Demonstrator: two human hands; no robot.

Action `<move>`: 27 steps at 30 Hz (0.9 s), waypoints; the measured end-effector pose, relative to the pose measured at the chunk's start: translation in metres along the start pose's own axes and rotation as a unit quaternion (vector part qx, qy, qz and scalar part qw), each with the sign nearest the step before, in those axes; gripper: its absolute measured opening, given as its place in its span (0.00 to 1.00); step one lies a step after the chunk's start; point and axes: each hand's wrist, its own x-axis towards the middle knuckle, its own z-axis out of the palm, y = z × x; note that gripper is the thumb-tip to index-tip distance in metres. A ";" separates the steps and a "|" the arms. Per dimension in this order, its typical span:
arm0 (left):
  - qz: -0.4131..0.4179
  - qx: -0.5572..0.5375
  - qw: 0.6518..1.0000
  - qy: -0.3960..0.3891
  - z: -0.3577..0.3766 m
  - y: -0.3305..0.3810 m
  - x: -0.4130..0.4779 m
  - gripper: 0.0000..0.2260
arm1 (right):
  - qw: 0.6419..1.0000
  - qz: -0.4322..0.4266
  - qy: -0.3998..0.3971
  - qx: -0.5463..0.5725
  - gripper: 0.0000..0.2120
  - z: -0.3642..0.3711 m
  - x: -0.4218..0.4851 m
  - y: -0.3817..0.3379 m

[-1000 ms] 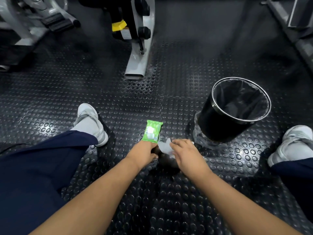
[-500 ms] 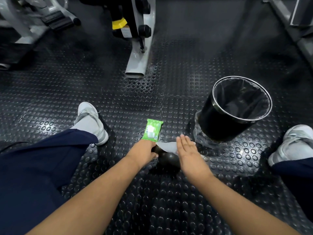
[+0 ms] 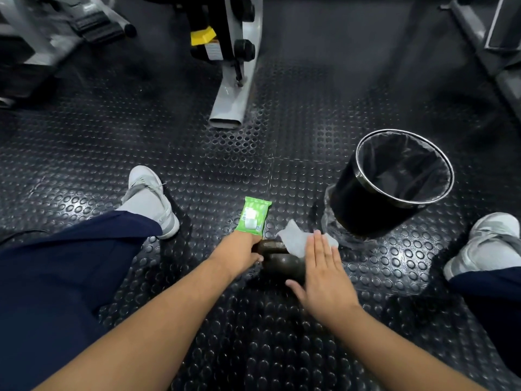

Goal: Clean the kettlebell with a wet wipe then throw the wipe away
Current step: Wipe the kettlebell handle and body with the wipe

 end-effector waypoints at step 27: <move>0.027 0.017 0.999 0.037 0.003 0.002 0.000 0.15 | 0.995 -0.102 0.008 -0.012 0.53 -0.009 0.029 -0.077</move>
